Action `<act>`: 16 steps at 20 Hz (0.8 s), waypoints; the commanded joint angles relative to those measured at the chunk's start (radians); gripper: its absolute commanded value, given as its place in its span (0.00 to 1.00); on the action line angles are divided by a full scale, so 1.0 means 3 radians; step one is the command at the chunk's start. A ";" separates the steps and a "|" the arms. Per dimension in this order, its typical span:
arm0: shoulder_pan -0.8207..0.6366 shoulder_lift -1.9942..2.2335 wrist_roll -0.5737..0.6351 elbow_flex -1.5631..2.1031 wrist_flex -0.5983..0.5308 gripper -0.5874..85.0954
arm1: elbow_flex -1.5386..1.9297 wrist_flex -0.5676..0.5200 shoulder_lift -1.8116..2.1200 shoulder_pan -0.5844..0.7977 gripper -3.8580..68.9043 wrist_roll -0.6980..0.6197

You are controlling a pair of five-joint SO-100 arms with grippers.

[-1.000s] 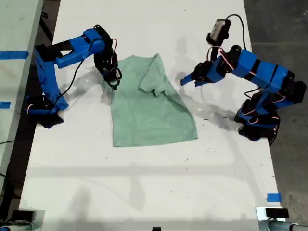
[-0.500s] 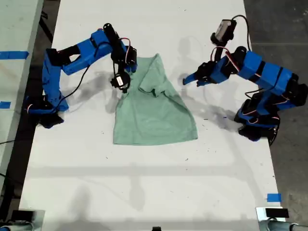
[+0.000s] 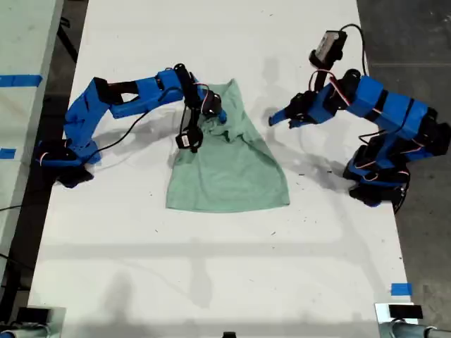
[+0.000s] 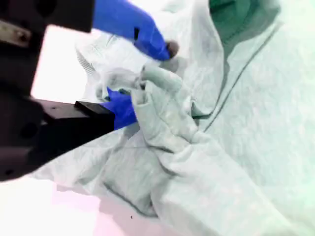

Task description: Fold tshirt

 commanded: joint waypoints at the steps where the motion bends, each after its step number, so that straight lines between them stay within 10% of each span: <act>1: 0.0036 0.0465 0.0015 -0.0128 0.0312 0.30 | -0.0010 -0.0056 0.0159 -0.0046 0.34 0.0041; 8: -0.0230 0.2086 -0.0148 0.0644 0.1534 0.32 | 0.0189 -0.0066 0.0245 -0.0123 0.37 -0.0031; 16: 0.0573 0.4101 -0.1120 0.3707 0.0598 0.29 | 0.0926 -0.0455 0.0476 -0.0833 0.39 -0.0164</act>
